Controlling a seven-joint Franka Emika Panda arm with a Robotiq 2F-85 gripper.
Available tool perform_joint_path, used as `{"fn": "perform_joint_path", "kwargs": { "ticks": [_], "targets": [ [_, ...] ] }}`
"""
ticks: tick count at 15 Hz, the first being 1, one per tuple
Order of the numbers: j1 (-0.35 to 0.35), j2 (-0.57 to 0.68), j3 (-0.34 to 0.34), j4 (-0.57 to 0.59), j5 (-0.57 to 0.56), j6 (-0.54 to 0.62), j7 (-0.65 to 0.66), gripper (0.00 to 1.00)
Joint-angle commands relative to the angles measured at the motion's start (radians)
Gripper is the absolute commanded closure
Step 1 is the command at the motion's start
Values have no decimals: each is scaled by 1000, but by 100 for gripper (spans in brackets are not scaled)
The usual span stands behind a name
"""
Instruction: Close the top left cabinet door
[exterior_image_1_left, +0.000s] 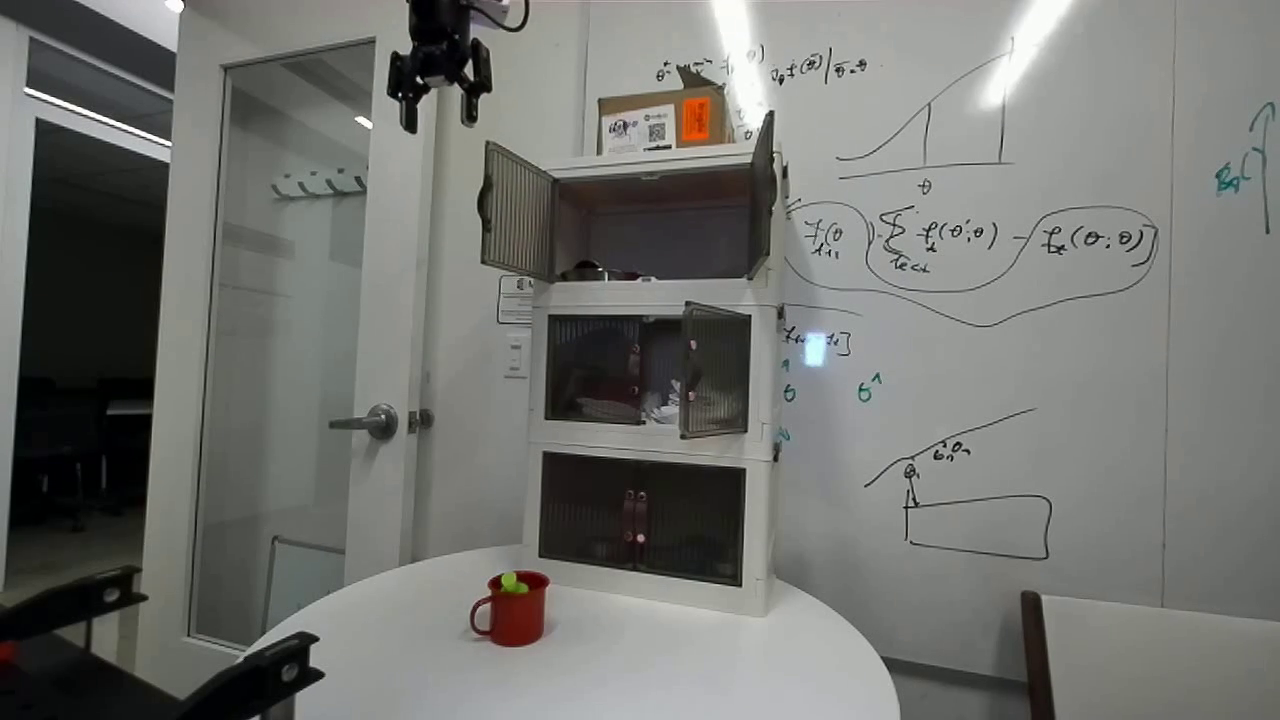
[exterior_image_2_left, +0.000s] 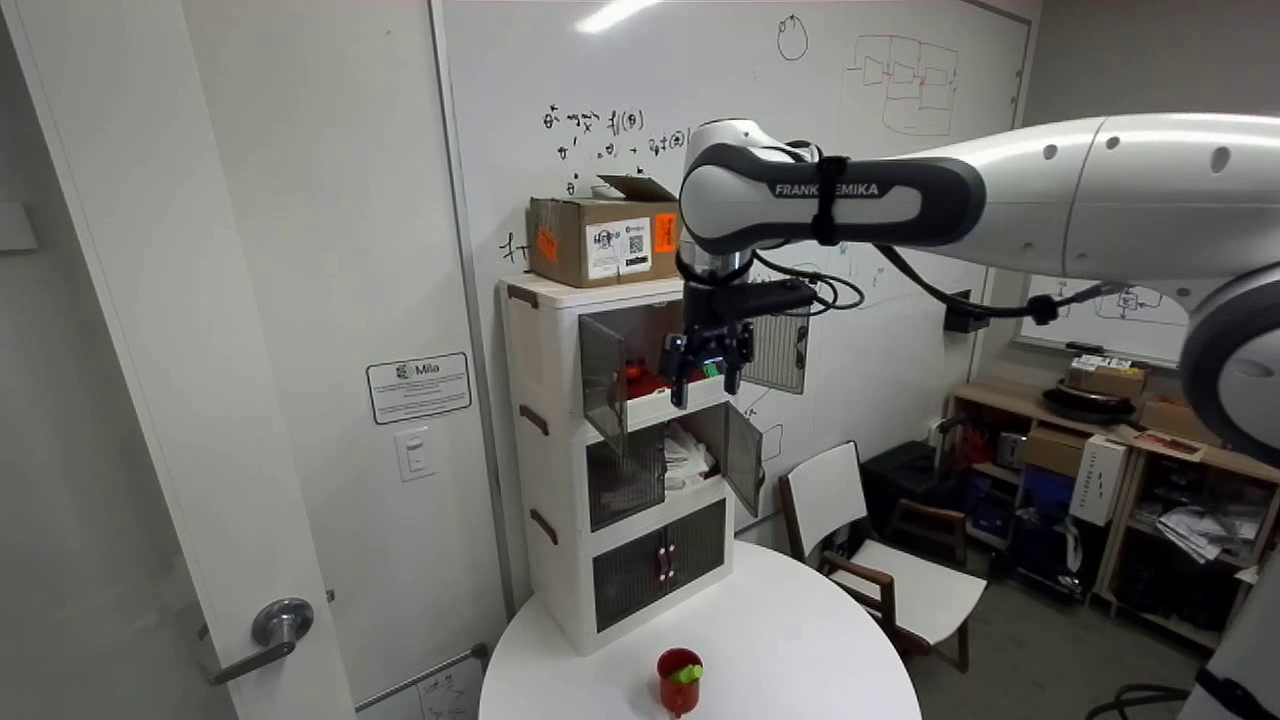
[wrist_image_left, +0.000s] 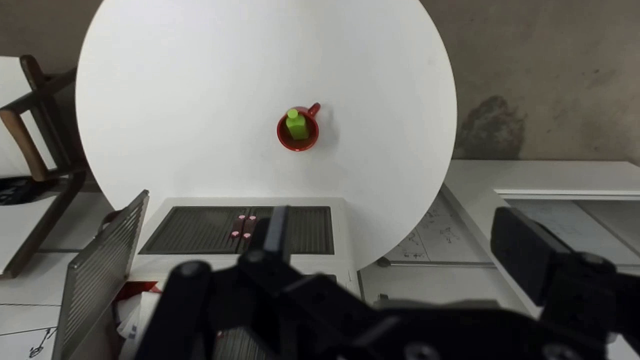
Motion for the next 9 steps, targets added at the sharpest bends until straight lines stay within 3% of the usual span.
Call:
{"fn": "perform_joint_path", "kwargs": {
  "ticks": [1, 6, 9],
  "targets": [
    [26, 148, 3, 202, -1, -21, 90, 0],
    [68, 255, -2, 340, 4, 32, 206, 0],
    [84, 272, 6, 353, -46, 147, 277, 0]
  ]
}}
